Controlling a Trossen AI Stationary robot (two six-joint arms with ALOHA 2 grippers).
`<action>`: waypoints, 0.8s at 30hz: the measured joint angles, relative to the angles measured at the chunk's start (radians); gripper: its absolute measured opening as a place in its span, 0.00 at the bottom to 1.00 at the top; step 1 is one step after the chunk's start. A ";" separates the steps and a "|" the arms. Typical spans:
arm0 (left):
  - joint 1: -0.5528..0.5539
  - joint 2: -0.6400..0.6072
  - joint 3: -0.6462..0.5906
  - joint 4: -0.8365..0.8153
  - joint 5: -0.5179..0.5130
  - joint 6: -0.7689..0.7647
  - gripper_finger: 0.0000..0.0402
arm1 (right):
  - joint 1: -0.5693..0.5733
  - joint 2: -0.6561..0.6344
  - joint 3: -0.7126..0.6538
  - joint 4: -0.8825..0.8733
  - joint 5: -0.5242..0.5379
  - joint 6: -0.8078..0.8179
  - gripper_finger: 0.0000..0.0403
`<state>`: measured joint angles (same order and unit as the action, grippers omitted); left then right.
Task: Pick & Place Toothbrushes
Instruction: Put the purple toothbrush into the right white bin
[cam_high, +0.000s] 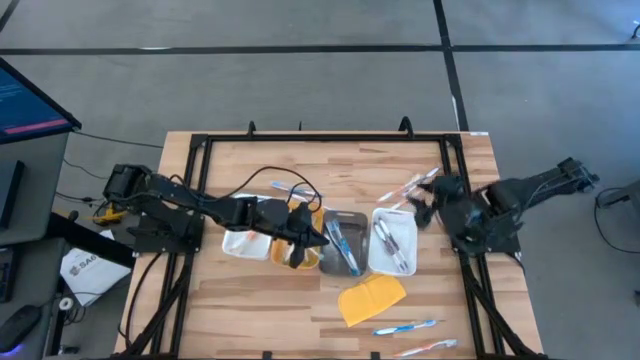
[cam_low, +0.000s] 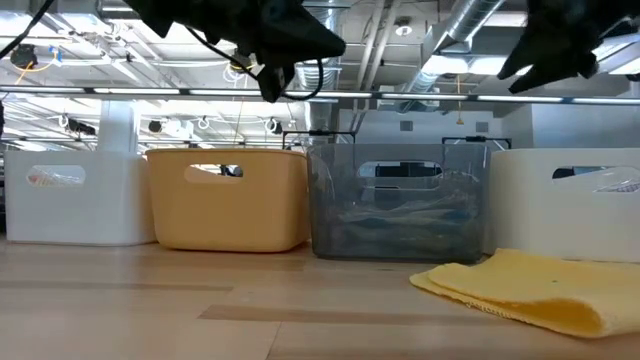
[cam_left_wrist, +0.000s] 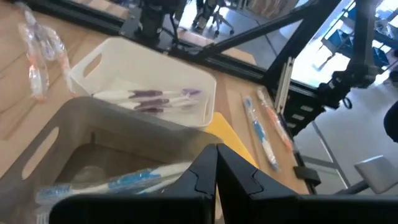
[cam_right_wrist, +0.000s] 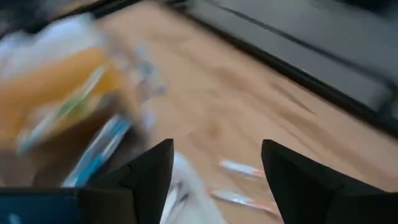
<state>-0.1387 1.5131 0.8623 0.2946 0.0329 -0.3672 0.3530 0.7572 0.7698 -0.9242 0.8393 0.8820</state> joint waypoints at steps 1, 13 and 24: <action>0.000 0.000 0.000 0.010 0.000 0.000 0.00 | -0.056 0.002 0.026 -0.042 -0.012 0.071 0.57; -0.045 0.000 0.000 0.022 -0.001 0.051 0.00 | -0.770 0.058 0.250 -0.239 -0.446 -0.114 0.42; -0.084 0.000 0.000 0.020 -0.001 0.076 0.00 | -1.210 0.426 0.252 -0.171 -0.925 -0.428 0.34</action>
<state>-0.2229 1.5131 0.8623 0.3145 0.0319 -0.2916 -0.8571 1.1830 1.0215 -1.0952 -0.0861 0.4539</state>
